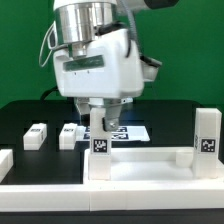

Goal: Assemble desk

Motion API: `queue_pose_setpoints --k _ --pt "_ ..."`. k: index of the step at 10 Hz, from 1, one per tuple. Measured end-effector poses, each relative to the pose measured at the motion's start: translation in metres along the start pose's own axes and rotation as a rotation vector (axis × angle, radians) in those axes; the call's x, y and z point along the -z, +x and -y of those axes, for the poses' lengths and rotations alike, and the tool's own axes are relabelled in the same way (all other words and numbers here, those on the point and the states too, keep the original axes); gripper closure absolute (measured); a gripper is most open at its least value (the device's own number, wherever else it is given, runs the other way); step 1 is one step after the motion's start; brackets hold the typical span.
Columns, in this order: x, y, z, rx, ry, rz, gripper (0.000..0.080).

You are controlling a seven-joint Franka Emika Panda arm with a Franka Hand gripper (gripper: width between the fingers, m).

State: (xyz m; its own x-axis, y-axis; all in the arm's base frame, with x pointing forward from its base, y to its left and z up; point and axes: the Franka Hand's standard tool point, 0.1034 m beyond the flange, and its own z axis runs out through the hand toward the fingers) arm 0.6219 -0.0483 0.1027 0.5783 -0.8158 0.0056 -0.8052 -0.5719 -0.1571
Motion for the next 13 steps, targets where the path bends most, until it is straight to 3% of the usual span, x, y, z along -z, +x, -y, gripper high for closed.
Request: queue_pose_setpoints --k 3,5,7,8,9,10,11,13 --pt "-0.001 0.001 -0.001 0.178 -0.002 -0.002 0.0151" --pt "-0.002 -0.005 0.01 0.546 -0.057 -0.004 0.0151" --pt "-0.003 -0.007 0.013 0.554 -0.061 0.006 0.0151" --pt "-0.004 -0.007 0.013 0.538 -0.062 0.006 0.0243" --pt "-0.003 -0.004 0.01 0.499 -0.065 0.001 0.0424" --pt "-0.003 -0.002 0.007 0.432 -0.069 0.0 0.0424" --pt "-0.004 -0.003 0.006 0.372 -0.071 0.001 0.0509" --pt "-0.004 -0.006 0.008 0.114 -0.073 -0.008 0.0509"
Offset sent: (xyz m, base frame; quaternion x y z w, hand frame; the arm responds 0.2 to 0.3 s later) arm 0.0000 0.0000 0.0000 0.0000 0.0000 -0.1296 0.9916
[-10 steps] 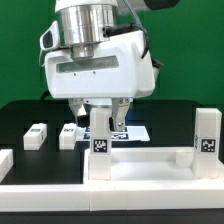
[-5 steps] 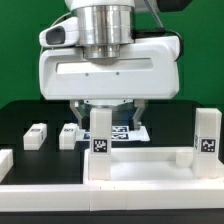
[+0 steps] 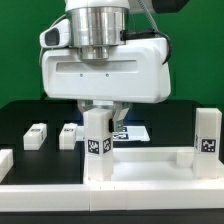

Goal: Assemble desk

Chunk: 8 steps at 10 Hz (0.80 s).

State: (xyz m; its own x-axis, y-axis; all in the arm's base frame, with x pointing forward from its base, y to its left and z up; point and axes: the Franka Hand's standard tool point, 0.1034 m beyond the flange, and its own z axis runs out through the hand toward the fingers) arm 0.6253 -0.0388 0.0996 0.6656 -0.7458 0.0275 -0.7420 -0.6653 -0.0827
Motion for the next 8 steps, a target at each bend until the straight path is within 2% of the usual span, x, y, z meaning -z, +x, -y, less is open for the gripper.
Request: queue_pose_setpoints --k 2,3,5,6,7,8 --pt "0.0 -0.008 0.007 -0.363 -0.018 0.021 0.0509" --pt "0.0 -0.007 0.01 -0.528 -0.015 0.022 0.0509" --pt "-0.001 -0.002 0.013 -0.836 0.032 0.018 0.0509" --pt "-0.002 -0.001 0.014 -0.92 0.045 0.016 0.0509" --pt "-0.002 -0.001 0.014 -0.954 0.046 0.016 0.0509" --pt "-0.002 -0.001 0.014 -0.932 0.046 0.016 0.0454"
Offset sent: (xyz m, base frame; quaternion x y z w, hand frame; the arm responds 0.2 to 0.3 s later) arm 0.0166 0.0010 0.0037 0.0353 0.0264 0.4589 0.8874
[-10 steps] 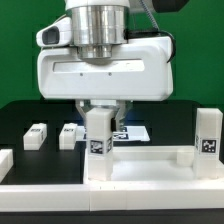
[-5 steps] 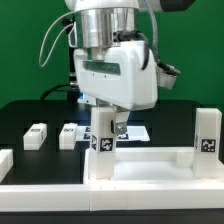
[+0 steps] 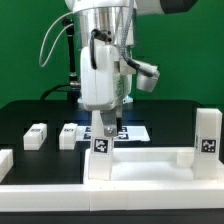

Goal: Assemble desk

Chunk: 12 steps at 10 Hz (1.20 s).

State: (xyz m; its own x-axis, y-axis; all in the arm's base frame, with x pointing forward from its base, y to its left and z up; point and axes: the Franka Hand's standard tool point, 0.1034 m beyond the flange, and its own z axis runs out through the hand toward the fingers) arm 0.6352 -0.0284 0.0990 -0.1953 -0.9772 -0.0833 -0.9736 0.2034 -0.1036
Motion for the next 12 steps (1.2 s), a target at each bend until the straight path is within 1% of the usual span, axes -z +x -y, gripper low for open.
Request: queue_pose_setpoints --k 1,2,3,4,5,9,10,11,12 --pt "0.0 0.0 0.001 0.084 0.005 -0.002 0.0454" --pt "0.001 0.001 0.003 0.273 0.019 -0.009 0.0318" --pt "0.002 0.001 0.002 0.453 0.013 -0.005 0.0188" --pt "0.001 0.0 -0.001 0.641 -0.007 -0.002 0.0161" --pt "0.0 0.004 -0.001 0.726 0.002 -0.009 0.0161" --pt "0.0 0.007 -0.001 1.001 -0.006 -0.017 0.0151" --pt "0.002 0.015 0.003 1.217 -0.016 -0.026 0.0151" --pt "0.004 0.017 0.005 1.243 -0.016 -0.032 0.0151" --pt "0.003 0.016 0.004 1.211 -0.017 -0.032 0.0151"
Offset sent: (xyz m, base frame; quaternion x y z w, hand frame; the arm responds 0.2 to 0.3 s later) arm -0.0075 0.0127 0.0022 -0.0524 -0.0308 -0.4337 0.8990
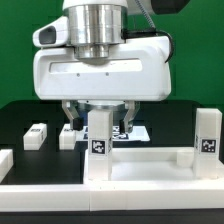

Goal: Assemble desk

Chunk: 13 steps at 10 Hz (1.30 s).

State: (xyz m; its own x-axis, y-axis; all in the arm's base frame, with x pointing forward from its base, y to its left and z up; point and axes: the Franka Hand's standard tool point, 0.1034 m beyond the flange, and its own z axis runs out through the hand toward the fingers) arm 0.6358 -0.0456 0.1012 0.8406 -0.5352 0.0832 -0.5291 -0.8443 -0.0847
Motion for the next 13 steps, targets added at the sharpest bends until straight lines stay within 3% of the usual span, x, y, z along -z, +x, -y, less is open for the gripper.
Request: queue_pose_setpoints --k 2,3,6,8,11,13 --pt "0.0 0.0002 -0.0004 -0.044 0.0 0.0 0.0422" --pt "-0.0006 0.0003 -0.003 -0.108 -0.004 0.001 0.0508" --pt "-0.0005 0.0006 -0.004 -0.321 -0.004 0.0 0.0508" --pt "0.0011 -0.0035 -0.0028 -0.694 -0.022 0.021 0.0508" --pt "0.0023 -0.0008 -0.0007 -1.205 0.004 0.048 0.0508" --pt "0.0016 -0.0013 -0.0024 -1.322 -0.003 0.038 0.0508"
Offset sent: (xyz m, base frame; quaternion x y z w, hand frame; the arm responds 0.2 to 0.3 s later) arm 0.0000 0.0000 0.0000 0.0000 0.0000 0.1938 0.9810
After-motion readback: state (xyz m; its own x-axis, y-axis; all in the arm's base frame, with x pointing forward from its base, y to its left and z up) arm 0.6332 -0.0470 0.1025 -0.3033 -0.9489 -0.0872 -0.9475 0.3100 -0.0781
